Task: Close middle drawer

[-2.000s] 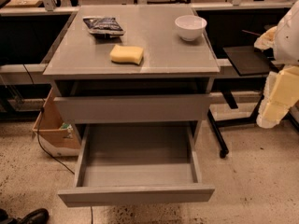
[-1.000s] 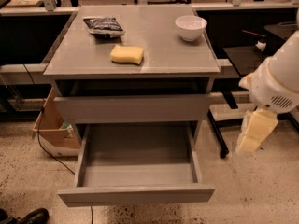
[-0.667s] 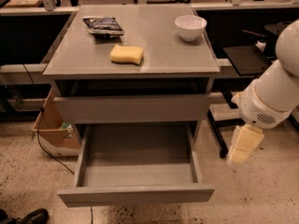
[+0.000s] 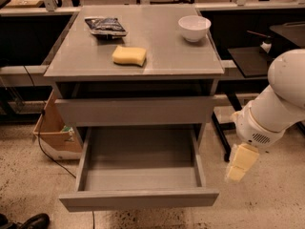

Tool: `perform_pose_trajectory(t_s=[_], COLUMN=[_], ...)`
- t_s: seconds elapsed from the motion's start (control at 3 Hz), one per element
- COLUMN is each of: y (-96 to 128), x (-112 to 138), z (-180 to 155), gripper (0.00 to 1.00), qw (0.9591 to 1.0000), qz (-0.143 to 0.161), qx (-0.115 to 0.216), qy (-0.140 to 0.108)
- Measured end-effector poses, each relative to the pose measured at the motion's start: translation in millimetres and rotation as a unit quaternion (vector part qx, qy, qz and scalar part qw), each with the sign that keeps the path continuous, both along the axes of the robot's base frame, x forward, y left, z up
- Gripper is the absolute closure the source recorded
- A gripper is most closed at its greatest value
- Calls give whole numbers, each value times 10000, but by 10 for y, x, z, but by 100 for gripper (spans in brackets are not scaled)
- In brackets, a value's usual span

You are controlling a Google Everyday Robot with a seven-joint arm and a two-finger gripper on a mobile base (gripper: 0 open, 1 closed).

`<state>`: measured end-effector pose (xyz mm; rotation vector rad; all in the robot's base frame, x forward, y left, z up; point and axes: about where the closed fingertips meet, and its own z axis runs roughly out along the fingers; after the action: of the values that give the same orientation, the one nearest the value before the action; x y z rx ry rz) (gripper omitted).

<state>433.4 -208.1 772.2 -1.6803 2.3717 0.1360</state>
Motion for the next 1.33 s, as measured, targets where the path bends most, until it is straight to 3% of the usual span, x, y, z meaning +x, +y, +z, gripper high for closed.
perform_pose_trajectory(t_s=[0.67,1.33], y=[43,111], x=[-197,-175], z=[-584,-1366], gripper=[0,0], qw=[9996,9975], qz=[50,239], qx=[213,566], qy=[192,355])
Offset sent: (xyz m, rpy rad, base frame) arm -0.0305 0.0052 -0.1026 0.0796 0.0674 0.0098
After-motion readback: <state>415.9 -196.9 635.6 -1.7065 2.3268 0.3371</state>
